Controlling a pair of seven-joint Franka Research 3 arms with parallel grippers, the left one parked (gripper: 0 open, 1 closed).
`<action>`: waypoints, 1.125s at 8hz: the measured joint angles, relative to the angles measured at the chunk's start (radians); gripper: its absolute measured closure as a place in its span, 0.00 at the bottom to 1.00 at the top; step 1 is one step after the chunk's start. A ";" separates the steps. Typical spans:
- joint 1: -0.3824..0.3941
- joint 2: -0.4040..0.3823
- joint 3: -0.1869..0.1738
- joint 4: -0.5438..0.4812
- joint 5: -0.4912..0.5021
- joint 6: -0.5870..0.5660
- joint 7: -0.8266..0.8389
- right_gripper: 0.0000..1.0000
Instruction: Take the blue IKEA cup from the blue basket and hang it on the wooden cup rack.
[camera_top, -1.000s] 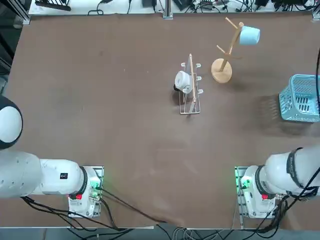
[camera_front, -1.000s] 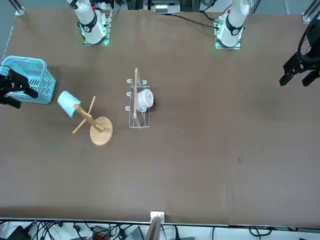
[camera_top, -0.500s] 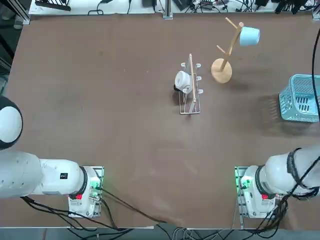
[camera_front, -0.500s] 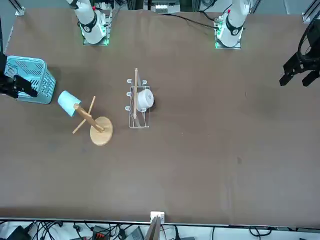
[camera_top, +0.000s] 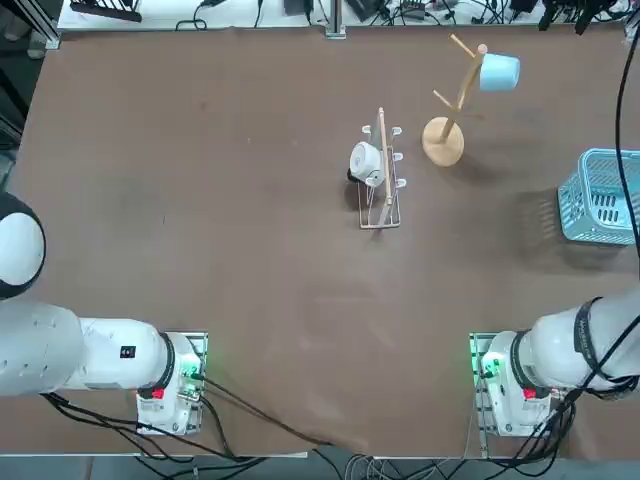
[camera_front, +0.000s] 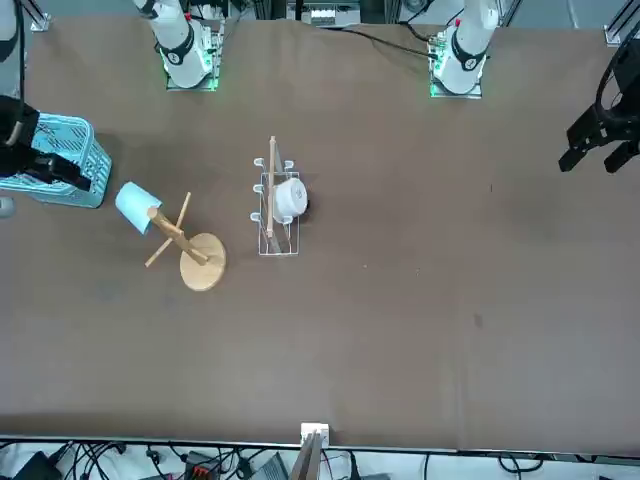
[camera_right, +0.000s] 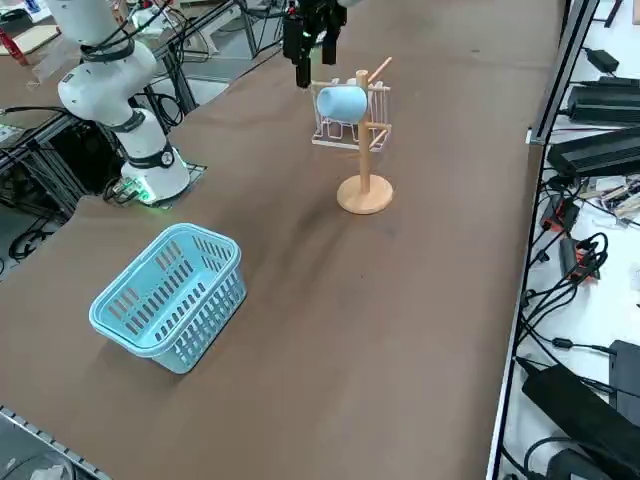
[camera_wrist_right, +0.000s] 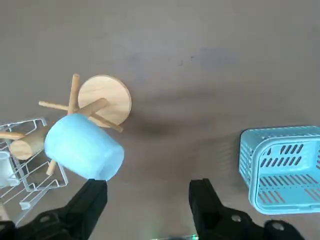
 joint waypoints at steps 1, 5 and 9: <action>0.002 -0.004 0.000 0.000 0.000 -0.002 0.000 0.00; 0.015 -0.005 0.000 0.000 -0.001 -0.010 0.000 0.00; 0.015 -0.005 0.000 0.000 -0.001 -0.013 0.000 0.00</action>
